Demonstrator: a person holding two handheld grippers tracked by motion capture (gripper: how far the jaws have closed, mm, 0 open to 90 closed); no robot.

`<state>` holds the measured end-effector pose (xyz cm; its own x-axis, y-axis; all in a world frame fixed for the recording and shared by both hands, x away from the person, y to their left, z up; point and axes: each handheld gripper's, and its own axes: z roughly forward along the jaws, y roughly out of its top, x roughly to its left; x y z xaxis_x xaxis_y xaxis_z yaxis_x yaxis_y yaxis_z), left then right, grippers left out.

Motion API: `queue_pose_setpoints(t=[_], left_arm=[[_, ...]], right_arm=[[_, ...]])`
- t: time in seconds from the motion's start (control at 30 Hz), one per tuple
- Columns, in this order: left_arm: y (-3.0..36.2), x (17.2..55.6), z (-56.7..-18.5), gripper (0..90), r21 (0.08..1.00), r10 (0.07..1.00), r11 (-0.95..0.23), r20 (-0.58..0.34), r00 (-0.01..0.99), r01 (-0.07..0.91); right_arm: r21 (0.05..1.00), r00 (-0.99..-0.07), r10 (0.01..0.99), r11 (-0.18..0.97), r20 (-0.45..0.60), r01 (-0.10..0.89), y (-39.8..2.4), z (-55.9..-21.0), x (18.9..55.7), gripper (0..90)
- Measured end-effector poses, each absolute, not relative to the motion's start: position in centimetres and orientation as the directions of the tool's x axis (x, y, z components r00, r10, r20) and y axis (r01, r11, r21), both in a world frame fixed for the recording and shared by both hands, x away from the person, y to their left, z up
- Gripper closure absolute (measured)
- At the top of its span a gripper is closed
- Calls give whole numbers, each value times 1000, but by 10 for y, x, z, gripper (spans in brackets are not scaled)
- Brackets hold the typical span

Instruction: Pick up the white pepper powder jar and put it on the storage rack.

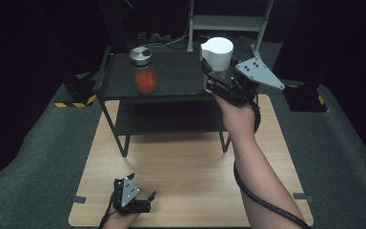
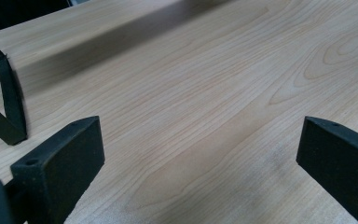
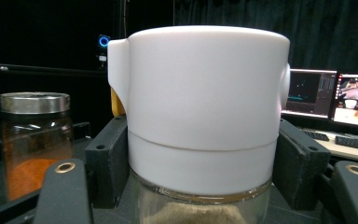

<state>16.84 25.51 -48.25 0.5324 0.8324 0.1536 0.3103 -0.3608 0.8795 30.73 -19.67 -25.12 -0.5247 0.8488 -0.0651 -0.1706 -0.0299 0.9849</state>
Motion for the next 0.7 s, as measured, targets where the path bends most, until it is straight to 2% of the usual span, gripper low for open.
queue_pose_setpoints(t=[0.7], left_arm=[[258, 168, -484, 9, 886, 832, -350, 144, 536, 305]], right_arm=[[991, -529, 848, -61, -12, -121, -185, -259, 335, 301]])
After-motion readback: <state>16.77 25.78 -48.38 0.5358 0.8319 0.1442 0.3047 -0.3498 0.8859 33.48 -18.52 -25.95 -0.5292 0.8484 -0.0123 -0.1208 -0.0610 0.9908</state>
